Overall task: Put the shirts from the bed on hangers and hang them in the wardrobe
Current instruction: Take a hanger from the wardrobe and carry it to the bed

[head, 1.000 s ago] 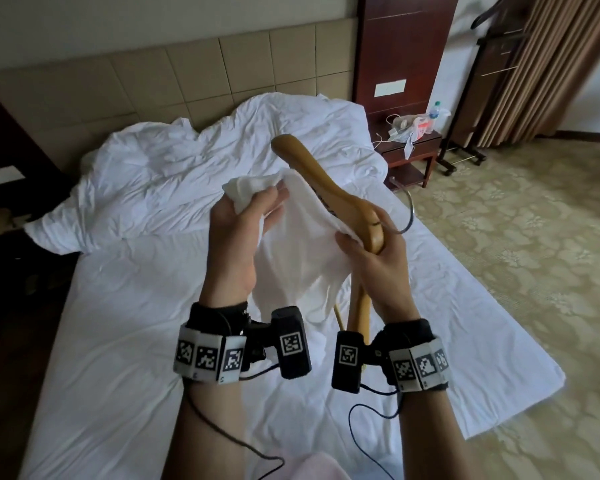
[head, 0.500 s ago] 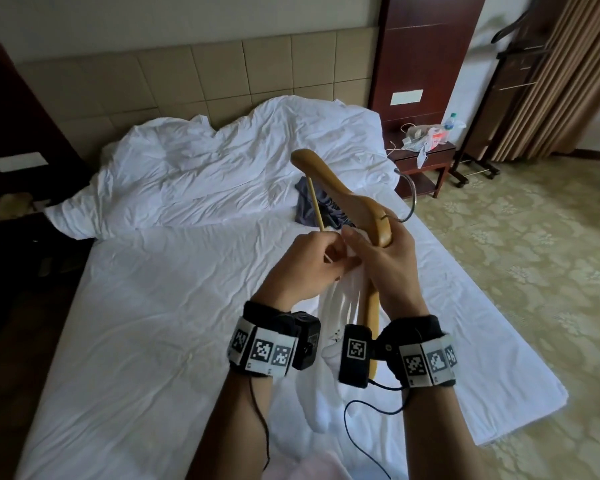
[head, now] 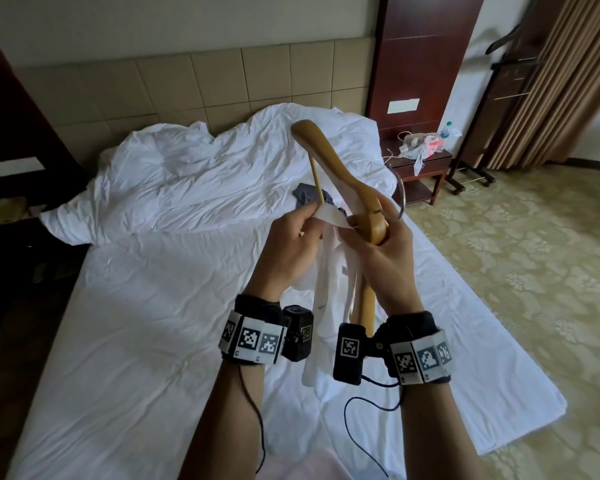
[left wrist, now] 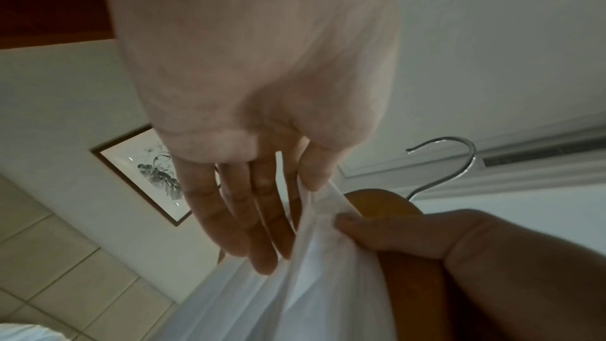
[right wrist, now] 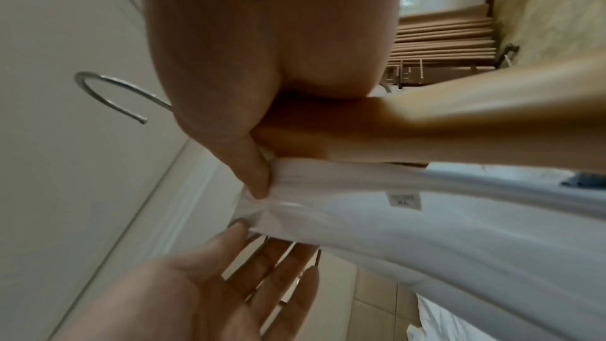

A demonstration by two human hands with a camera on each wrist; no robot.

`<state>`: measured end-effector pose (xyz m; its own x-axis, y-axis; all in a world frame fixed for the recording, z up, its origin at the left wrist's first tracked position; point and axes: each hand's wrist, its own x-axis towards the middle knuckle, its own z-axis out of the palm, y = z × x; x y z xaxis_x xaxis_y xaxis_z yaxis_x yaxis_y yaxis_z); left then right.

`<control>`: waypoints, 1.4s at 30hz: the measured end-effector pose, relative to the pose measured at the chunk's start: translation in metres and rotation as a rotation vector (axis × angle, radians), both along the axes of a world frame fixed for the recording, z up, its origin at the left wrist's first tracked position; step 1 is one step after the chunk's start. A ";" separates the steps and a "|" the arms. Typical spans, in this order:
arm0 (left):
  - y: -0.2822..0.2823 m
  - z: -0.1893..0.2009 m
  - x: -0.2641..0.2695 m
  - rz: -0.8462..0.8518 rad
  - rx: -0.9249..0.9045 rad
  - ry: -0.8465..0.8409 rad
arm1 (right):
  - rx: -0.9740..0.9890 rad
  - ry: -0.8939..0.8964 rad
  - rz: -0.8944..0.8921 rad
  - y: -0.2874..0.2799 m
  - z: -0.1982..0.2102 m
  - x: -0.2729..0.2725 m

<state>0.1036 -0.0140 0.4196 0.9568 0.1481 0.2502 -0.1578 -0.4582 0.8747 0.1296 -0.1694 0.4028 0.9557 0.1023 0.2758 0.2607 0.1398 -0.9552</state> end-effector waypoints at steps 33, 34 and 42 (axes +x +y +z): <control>0.045 0.007 0.039 -0.106 0.150 0.005 | -0.132 -0.165 -0.024 0.033 -0.006 0.045; 0.046 0.007 0.039 -0.125 0.144 0.013 | -0.114 -0.162 -0.019 0.034 -0.007 0.044; 0.054 -0.002 0.042 0.027 -0.171 0.081 | -0.072 -0.147 -0.035 0.022 -0.003 0.040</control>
<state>0.1455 0.0397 0.4180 0.9679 0.2077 0.1415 -0.0735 -0.3045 0.9497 0.1699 -0.1476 0.3999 0.9090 0.0938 0.4061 0.4019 0.0611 -0.9136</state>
